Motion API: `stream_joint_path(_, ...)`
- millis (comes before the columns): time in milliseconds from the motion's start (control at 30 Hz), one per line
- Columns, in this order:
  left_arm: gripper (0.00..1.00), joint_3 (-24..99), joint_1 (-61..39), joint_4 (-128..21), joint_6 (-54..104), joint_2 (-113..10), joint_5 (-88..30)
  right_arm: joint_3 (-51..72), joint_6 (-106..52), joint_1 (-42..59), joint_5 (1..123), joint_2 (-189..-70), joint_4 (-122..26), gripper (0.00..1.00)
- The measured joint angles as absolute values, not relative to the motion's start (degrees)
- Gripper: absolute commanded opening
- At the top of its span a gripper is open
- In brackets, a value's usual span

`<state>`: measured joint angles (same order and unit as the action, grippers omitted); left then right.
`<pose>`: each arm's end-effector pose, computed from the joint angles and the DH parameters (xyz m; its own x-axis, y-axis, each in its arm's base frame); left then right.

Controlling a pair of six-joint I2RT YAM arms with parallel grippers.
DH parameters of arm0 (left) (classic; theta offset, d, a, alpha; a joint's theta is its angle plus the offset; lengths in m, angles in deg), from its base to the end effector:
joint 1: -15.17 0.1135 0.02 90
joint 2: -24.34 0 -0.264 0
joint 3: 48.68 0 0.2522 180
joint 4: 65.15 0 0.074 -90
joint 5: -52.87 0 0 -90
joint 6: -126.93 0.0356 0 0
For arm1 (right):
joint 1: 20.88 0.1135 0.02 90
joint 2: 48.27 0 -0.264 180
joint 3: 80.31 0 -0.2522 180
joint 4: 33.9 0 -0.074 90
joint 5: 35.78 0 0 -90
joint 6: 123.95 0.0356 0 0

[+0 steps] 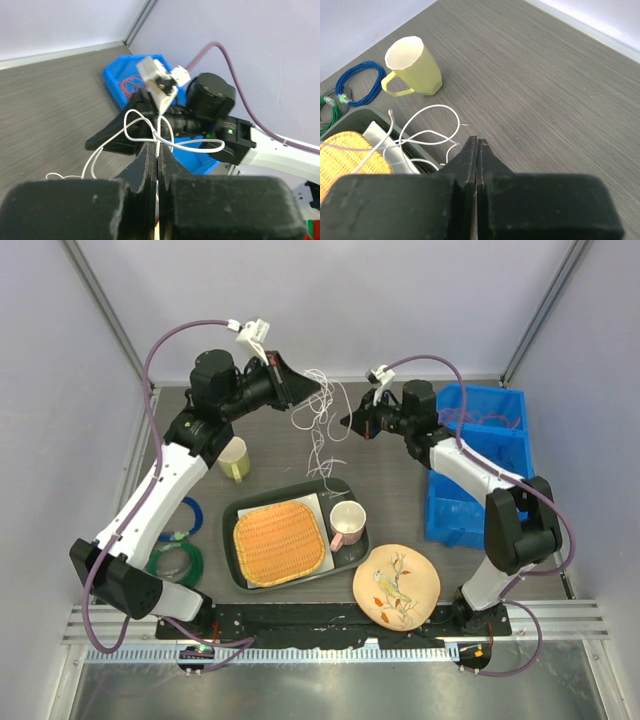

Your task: Untangle the cables

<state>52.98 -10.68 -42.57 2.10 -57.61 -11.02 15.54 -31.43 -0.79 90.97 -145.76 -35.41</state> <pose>0.2868 -0.1564 0.4546 -0.4865 -0.3342 -0.8072 0.6203 0.5185 -0.5885 0.3673 0.1570 0.2908 -0.2764 -0.0636 -0.9589 -0.8070 0.5572 0.1957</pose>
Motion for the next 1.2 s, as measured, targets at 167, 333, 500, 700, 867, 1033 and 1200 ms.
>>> stream_joint_path(167, 0.0, 52.8, -10.7, -42.2, 3.3, -56.5, -11.9, 18.7, -33.3, -1.1, 89.7, -138.9, -34.1, 0.08)
stream_joint_path(333, 0.0, 52.8, -10.7, -41.0, 4.5, -56.5, -12.1, 20.2, -35.1, -1.1, 90.3, -132.7, -33.4, 0.44)
stream_joint_path(500, 0.0, 52.5, -10.7, -40.2, 4.9, -56.5, -12.6, 20.5, -33.0, -1.1, 89.3, -128.7, -33.1, 0.71)
stream_joint_path(700, 0.0, 51.9, -10.7, -39.9, 5.9, -56.5, -12.2, 20.1, -29.4, -1.0, 90.9, -127.8, -33.2, 0.82)
stream_joint_path(867, 0.0, 51.9, -10.7, -39.9, 6.2, -56.5, -11.5, 17.1, -27.6, -0.5, 92.2, -130.2, -34.9, 0.82)
stream_joint_path(1033, 0.0, 51.9, -10.7, -39.8, 7.3, -56.9, -11.3, 16.0, -26.4, -0.2, 88.2, -130.8, -37.6, 0.82)
stream_joint_path(1200, 0.0, 51.7, -10.7, -39.6, 7.9, -57.1, -11.1, 15.8, -26.1, 0.1, 74.1, -128.7, -44.1, 0.86)
